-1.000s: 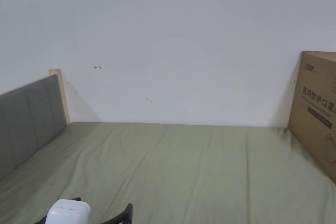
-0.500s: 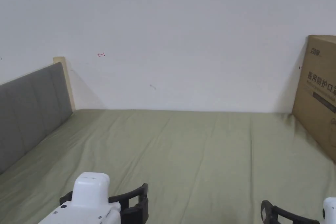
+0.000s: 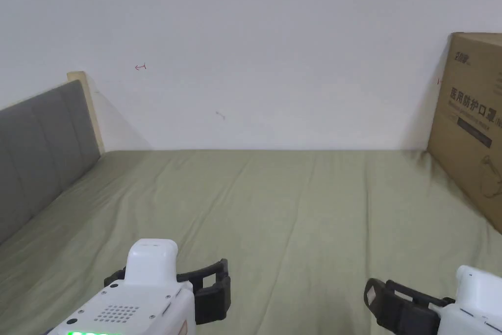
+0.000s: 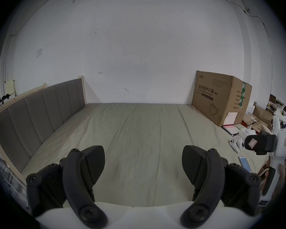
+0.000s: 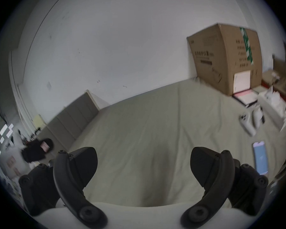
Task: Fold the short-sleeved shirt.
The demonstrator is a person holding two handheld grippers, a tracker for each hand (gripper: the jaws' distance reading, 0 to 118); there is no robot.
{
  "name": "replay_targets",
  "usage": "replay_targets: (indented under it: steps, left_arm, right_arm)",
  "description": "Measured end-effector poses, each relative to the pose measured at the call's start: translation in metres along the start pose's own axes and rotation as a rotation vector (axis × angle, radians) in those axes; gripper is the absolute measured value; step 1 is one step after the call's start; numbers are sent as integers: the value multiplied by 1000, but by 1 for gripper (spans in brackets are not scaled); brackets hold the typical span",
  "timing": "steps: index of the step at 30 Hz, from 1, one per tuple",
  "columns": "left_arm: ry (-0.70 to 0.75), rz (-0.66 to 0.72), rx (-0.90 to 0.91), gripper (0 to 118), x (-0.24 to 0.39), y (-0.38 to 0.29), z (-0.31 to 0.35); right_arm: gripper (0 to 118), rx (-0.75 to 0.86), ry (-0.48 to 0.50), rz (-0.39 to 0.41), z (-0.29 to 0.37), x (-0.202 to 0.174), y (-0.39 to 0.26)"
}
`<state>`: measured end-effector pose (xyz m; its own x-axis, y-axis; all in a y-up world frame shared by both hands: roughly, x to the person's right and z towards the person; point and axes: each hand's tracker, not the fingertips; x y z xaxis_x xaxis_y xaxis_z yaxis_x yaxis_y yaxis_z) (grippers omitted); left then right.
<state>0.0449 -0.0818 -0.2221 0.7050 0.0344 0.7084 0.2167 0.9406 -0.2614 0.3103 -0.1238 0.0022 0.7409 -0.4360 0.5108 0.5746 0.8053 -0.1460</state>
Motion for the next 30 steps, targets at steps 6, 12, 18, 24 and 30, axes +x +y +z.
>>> replay_targets:
  steps: [6,12,18,24,30]
  left_arm:
    - [-17,25,-16,100,2,-3,0]
    - [-21,24,-32,100,4,-6,-3]
    - [-25,16,-45,100,6,-9,-5]
    - [-26,24,-60,100,5,-13,-7]
    - [-30,18,-61,100,6,-15,-8]
  right_arm:
    - [113,-11,-131,-2,-7,-5,1]
    - [113,-35,-129,0,-10,-8,-4]
    - [113,-44,-151,31,-14,-11,-6]
    - [113,-58,-106,11,-15,-11,-10]
    - [113,-61,-74,4,-18,-9,-14]
